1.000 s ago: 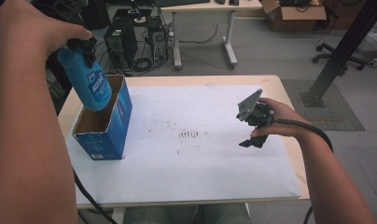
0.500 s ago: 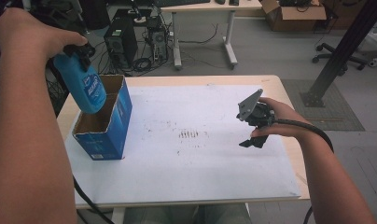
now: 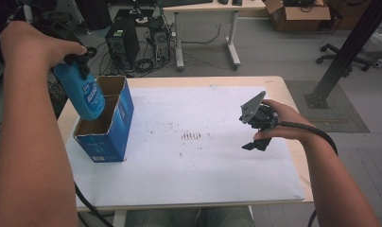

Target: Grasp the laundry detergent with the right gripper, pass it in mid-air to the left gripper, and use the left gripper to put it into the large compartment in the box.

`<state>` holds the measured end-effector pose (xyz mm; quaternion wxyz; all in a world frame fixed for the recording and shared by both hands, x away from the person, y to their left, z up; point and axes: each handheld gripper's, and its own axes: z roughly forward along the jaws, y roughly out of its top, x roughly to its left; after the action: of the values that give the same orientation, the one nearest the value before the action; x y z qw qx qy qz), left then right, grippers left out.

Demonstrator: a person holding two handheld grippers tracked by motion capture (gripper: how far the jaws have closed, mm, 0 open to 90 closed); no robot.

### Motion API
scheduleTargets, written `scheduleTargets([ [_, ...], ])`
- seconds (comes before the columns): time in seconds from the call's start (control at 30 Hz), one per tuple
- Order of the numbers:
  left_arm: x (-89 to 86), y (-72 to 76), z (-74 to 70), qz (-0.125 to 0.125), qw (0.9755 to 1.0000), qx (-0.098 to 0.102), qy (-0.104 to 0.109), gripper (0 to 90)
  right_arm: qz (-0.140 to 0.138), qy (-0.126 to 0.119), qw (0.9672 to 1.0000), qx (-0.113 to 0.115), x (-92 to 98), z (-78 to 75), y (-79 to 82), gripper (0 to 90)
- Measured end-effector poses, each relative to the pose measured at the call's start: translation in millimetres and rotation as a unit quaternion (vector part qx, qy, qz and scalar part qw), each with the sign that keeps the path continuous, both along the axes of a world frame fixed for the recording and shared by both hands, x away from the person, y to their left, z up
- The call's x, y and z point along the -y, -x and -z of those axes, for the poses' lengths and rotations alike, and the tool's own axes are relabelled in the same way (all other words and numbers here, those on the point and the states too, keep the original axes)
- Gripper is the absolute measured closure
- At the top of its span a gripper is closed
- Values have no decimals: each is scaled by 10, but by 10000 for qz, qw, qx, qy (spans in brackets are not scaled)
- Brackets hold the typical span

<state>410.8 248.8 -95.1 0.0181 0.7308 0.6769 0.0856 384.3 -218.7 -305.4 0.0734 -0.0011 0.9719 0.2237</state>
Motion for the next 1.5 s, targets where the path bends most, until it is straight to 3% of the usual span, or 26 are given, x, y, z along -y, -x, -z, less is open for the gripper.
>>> scheduleTargets([
  [1.1,-116,-170,698,-205,9995,-217,105,379,16,134,9999,-68,5,-47,17,31],
  [1.5,-119,-210,1053,-216,9990,-363,108,379,-19,86,9999,-72,6,-28,29,32],
])
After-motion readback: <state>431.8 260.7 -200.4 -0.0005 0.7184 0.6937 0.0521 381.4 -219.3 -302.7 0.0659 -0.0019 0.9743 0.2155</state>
